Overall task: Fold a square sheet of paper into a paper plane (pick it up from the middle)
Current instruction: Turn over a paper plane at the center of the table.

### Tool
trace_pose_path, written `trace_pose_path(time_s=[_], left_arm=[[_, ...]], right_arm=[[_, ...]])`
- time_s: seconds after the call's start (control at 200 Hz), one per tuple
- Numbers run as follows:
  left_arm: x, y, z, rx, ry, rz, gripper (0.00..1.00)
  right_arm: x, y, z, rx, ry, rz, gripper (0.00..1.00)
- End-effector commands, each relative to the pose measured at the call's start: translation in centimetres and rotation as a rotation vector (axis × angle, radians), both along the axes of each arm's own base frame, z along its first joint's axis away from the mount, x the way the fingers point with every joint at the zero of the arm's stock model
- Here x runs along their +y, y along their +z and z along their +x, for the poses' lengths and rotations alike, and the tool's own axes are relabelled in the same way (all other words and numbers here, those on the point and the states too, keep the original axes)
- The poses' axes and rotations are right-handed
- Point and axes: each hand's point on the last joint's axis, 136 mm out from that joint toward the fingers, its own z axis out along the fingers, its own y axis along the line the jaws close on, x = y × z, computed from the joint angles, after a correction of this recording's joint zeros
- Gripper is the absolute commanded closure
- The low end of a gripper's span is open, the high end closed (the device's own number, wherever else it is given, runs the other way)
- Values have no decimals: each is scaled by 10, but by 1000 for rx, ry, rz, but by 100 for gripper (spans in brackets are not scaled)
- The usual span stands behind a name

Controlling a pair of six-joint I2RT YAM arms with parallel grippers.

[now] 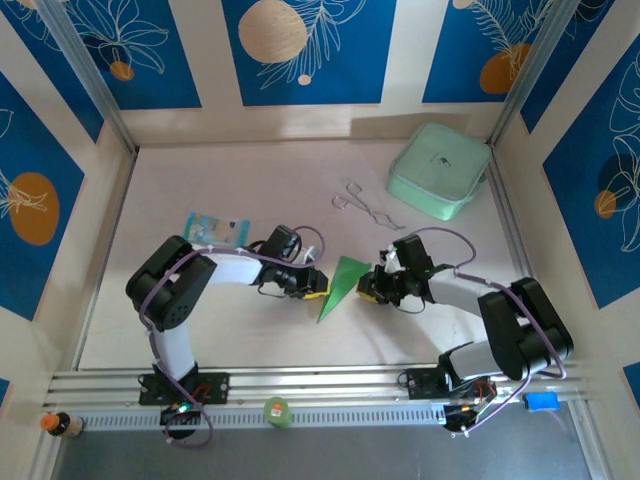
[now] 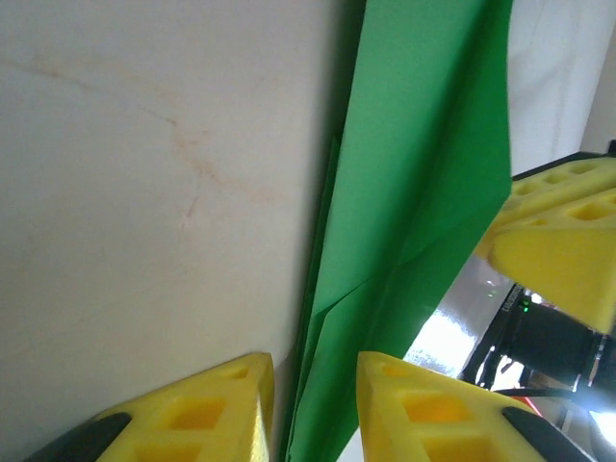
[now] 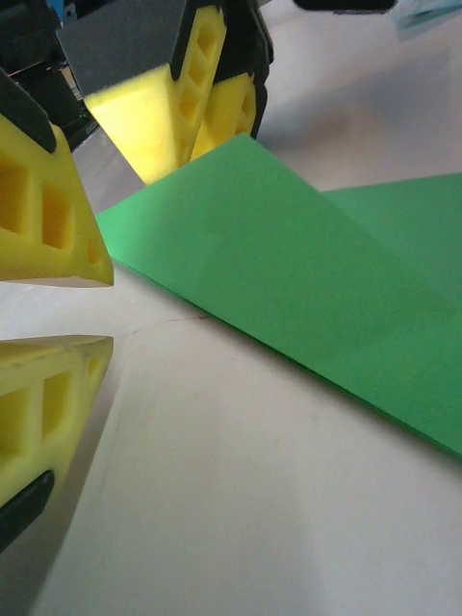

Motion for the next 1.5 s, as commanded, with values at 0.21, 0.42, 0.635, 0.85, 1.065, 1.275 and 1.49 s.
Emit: trace_pose_path(time_s=[0.21, 0.42, 0.635, 0.85, 1.065, 1.275, 1.49], left_arm=[[-6, -8, -15, 44, -69, -16, 75], [-9, -6, -17, 36, -85, -5, 77], [-11, -5, -17, 27, -94, 14, 75], [-17, -3, -20, 28, -116, 1, 73], [-21, -1, -20, 32, -117, -23, 73], [-25, 2, -22, 28, -133, -51, 83], [-24, 13, -18, -28, -119, -41, 92]], right_arm=[[14, 1, 1, 17, 39, 31, 83], [18, 1, 1, 20, 49, 36, 85], [21, 1, 0, 20, 60, 42, 85], [24, -2, -1, 26, 70, 60, 85], [26, -4, -2, 31, 76, 73, 86], [27, -3, -1, 30, 75, 77, 86], [20, 3, 1, 9, 53, 57, 86]])
